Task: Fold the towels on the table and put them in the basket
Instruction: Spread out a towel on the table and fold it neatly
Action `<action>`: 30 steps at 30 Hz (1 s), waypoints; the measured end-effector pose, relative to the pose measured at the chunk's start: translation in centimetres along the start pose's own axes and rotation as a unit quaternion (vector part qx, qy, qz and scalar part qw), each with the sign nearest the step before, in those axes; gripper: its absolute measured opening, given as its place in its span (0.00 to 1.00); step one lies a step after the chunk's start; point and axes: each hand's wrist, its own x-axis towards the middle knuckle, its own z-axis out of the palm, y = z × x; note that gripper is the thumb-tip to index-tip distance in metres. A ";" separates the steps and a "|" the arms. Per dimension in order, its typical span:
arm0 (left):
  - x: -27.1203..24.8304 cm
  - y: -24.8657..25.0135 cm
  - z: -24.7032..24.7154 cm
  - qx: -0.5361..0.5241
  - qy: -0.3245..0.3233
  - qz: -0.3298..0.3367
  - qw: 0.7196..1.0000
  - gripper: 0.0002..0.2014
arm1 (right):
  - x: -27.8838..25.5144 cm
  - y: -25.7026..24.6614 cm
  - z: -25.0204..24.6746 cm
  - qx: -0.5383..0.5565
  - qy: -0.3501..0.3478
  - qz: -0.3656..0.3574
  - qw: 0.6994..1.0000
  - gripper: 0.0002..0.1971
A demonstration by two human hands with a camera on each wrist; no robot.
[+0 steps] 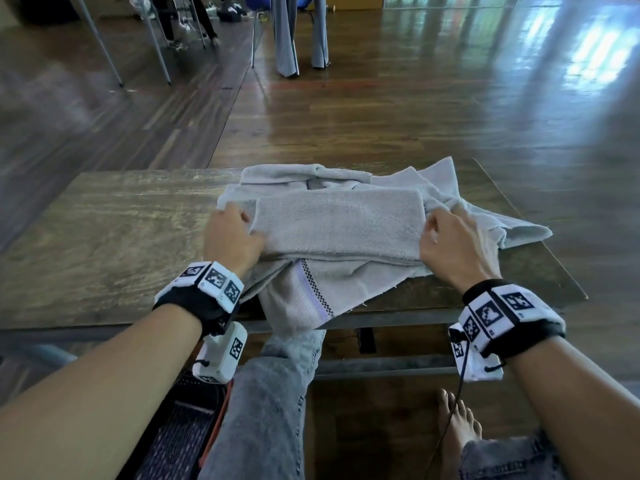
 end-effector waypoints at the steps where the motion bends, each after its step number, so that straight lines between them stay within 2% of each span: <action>1: 0.1 0.7 0.4 -0.002 0.011 0.056 0.998 0.10 | 0.1 -0.5 0.3 0.006 0.021 -0.040 0.999 0.02; 4: 0.3 3.7 2.2 -0.019 0.006 0.200 0.980 0.08 | 0.5 -2.2 1.4 0.023 0.035 -0.134 0.990 0.08; 7: 0.9 6.7 4.3 -0.036 -0.014 0.257 0.966 0.09 | 1.3 -3.9 2.8 0.044 0.000 -0.165 0.985 0.14; 9: 1.4 8.1 6.0 0.009 -0.059 0.252 0.966 0.15 | 2.2 -5.0 3.7 0.061 -0.030 -0.165 0.984 0.17; 10: 1.5 8.3 6.9 0.051 -0.110 0.231 0.965 0.21 | 2.5 -5.6 4.3 0.061 -0.049 -0.165 0.983 0.19; 12: 1.4 7.9 8.4 0.136 -0.229 0.194 0.944 0.29 | 2.8 -6.5 5.3 0.049 -0.099 -0.160 0.981 0.23; 14: 1.0 6.9 9.4 0.175 -0.275 0.193 0.925 0.30 | 2.5 -7.1 6.4 0.032 -0.164 -0.146 0.975 0.29; 16: 1.0 6.1 9.6 0.177 -0.279 0.203 0.922 0.30 | 2.2 -7.0 7.3 0.015 -0.203 -0.137 0.969 0.35; 18: 1.2 5.9 9.5 0.168 -0.285 0.200 0.922 0.30 | 2.2 -6.7 7.6 0.020 -0.217 -0.129 0.967 0.37; 30: 0.4 5.5 10.4 0.148 -0.240 0.193 0.940 0.30 | 2.0 -5.6 8.9 0.019 -0.208 -0.112 0.971 0.38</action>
